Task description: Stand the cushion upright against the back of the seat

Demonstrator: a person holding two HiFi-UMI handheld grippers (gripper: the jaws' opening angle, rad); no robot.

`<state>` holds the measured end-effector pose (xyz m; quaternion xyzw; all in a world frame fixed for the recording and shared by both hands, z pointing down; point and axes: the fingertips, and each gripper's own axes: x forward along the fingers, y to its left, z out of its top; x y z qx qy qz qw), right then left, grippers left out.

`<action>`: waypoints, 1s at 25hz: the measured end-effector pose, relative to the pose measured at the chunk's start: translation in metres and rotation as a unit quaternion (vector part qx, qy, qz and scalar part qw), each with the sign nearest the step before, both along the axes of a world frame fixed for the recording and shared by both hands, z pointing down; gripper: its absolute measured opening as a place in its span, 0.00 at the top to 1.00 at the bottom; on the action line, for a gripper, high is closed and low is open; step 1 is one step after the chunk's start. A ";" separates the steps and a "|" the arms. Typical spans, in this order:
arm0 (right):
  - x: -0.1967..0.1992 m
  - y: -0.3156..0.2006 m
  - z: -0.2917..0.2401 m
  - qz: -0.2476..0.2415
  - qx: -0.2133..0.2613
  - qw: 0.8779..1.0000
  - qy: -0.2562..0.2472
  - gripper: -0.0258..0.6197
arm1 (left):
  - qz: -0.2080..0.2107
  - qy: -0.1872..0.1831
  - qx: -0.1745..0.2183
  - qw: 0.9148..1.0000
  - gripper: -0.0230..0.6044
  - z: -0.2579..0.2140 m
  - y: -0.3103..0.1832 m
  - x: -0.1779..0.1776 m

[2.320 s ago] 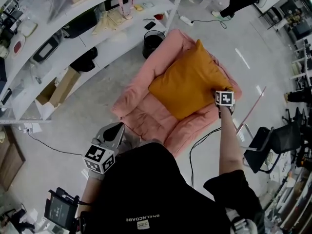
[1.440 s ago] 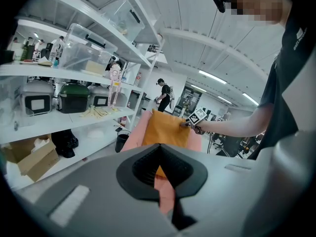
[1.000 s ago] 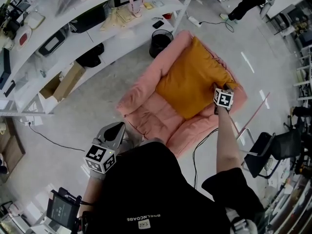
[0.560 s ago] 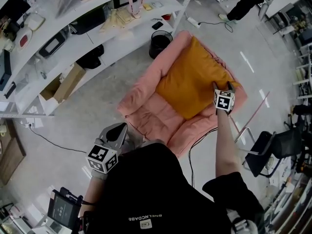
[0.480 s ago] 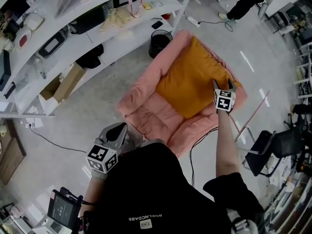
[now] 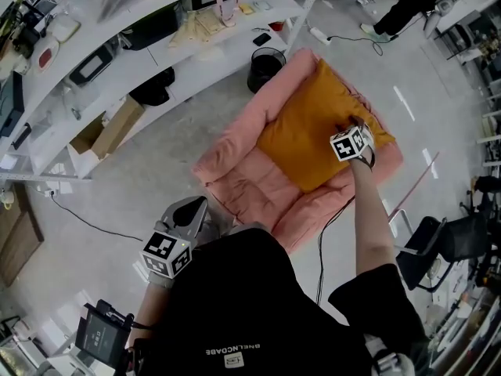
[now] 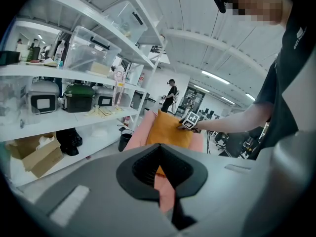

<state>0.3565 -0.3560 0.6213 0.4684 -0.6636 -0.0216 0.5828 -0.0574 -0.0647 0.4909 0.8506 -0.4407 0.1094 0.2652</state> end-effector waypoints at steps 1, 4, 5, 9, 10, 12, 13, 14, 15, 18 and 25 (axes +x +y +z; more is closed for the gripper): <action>0.005 -0.004 0.004 0.010 -0.004 1.000 -0.002 0.56 | -0.003 -0.001 -0.001 1.000 0.94 0.000 0.001 -0.002; 0.015 -0.015 0.014 0.028 -0.013 0.999 -0.009 0.56 | -0.011 -0.004 -0.002 1.000 0.94 0.001 0.002 -0.008; 0.016 -0.018 0.016 0.032 -0.015 0.999 -0.011 0.56 | -0.013 -0.005 -0.002 1.000 0.94 0.001 0.003 -0.010; 0.018 -0.024 0.022 0.045 -0.035 0.998 -0.017 0.56 | -0.016 -0.006 -0.006 1.000 0.94 0.003 0.006 -0.015; 0.018 -0.025 0.023 0.047 -0.042 0.998 -0.019 0.57 | -0.015 -0.005 -0.006 1.000 0.94 0.003 0.006 -0.016; 0.014 -0.025 0.025 0.048 -0.052 0.997 -0.023 0.58 | -0.011 -0.007 -0.008 1.000 0.94 0.003 0.007 -0.016; 0.011 -0.024 0.028 0.047 -0.057 0.997 -0.028 0.60 | -0.007 -0.008 -0.009 1.000 0.94 0.003 0.007 -0.016; 0.007 -0.022 0.030 0.047 -0.061 0.996 -0.034 0.64 | -0.005 -0.009 -0.010 1.000 0.94 0.004 0.008 -0.016; 0.005 -0.019 0.033 0.048 -0.062 0.996 -0.041 0.68 | -0.004 -0.010 -0.012 1.000 0.94 0.005 0.009 -0.016; 0.000 -0.014 0.040 0.053 -0.056 0.996 -0.050 0.76 | -0.005 -0.010 -0.018 1.000 0.94 0.007 0.012 -0.018; -0.006 0.002 0.063 0.074 -0.082 0.991 -0.071 0.82 | -0.002 -0.007 -0.025 1.000 0.94 0.011 0.014 -0.017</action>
